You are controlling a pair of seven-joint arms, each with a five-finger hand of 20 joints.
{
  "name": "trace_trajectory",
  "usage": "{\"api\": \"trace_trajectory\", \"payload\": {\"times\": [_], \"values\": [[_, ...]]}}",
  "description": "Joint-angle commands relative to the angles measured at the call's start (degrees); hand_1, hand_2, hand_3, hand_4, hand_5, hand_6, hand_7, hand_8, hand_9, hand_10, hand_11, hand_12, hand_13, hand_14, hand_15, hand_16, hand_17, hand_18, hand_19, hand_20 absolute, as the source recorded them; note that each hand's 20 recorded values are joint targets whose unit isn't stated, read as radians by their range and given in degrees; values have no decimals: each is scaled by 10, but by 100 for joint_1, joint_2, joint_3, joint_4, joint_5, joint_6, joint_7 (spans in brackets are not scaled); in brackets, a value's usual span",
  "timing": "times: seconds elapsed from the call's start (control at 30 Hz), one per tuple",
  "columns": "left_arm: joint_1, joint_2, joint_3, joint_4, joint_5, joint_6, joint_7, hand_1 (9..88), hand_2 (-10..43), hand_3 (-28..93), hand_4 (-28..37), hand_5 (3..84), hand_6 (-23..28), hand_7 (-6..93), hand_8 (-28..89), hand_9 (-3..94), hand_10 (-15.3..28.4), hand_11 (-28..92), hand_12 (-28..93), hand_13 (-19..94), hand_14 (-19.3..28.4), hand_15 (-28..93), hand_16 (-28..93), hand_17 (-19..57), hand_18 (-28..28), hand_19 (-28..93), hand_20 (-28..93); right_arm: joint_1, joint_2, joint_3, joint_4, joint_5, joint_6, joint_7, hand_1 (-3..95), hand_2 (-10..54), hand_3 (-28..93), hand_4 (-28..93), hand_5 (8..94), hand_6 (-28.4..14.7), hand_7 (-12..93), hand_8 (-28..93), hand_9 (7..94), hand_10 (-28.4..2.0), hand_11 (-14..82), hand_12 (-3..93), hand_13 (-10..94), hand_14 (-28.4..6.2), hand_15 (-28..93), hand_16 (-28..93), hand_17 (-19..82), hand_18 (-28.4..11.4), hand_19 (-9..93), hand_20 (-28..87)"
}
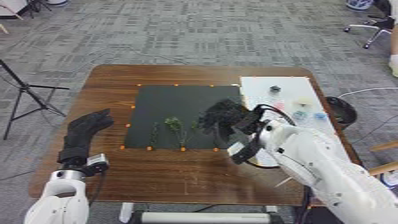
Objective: Arrange flowers
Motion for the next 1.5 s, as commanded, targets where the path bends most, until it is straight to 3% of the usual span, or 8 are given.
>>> {"api": "trace_trajectory", "payload": {"times": [0.03,0.2,0.47,0.73,1.3,1.5], "values": [[37,-26,-1,-24,-44,19,13,252,40,680,-282,532,33,144,-66,529,151,229,134,431,199,265,19,70,152,206,235,230,466,442,-108,-2922,840,-574,311,-78,641,-91,621,-21,172,-51,669,-144,105,183,822,-69,588,318,528,-163,932,545],[66,-10,-43,-48,-52,28,24,252,40,680,-282,533,34,143,-66,528,151,229,135,431,199,269,18,71,153,211,237,-164,1010,715,237,-4497,1101,-794,344,-95,653,-104,589,-8,189,-54,623,-137,103,195,798,-68,611,311,509,-162,931,530],[133,-37,-72,-85,-56,41,22,252,40,680,-283,533,33,144,-65,528,151,228,135,432,199,271,17,71,153,210,235,-684,1218,1074,734,-5046,1124,-703,375,-95,649,-115,637,18,199,-81,657,-123,116,189,819,-58,635,306,537,-164,932,567],[144,-39,-70,-94,-59,42,10,253,42,678,-283,533,34,143,-66,528,151,228,135,432,200,273,16,70,153,210,234,-760,1057,1045,1184,-5235,849,-555,382,-95,649,-118,655,27,196,-93,665,-117,117,183,824,-56,641,305,545,-162,932,580],[213,-67,-101,-101,-48,-3,-27,251,41,681,-283,532,33,144,-66,528,151,229,134,431,199,272,16,69,152,206,233,-1142,895,1085,1456,-5503,452,-599,405,-95,658,-132,654,27,204,-77,671,-115,126,185,828,-53,650,308,550,-163,932,598],[201,-50,-115,-99,-38,-38,-64,251,41,680,-283,533,34,142,-66,528,152,229,135,432,198,273,15,68,153,207,234,-1253,893,993,1536,-5634,686,-412,471,-95,652,-159,637,24,214,-6,668,-113,130,186,830,-47,652,306,551,-160,932,598]]}}
